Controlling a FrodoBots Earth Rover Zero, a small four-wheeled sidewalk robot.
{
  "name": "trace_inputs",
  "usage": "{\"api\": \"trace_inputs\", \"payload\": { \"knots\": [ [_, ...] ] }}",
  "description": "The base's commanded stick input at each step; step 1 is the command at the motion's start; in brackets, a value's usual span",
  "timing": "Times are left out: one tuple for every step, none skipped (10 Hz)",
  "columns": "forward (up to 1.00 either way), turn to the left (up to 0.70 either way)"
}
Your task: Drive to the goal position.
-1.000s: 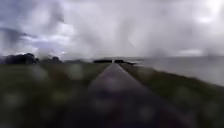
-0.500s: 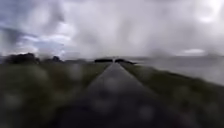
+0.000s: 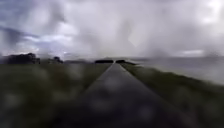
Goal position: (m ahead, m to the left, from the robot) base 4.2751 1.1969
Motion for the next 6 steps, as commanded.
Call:
{"api": "trace_inputs", "payload": {
  "knots": [
    [0.70, 0.00],
    [0.70, 0.00],
    [0.70, 0.00],
    [0.70, 0.00],
    [0.70, 0.00],
    [0.70, 0.00]
  ]
}}
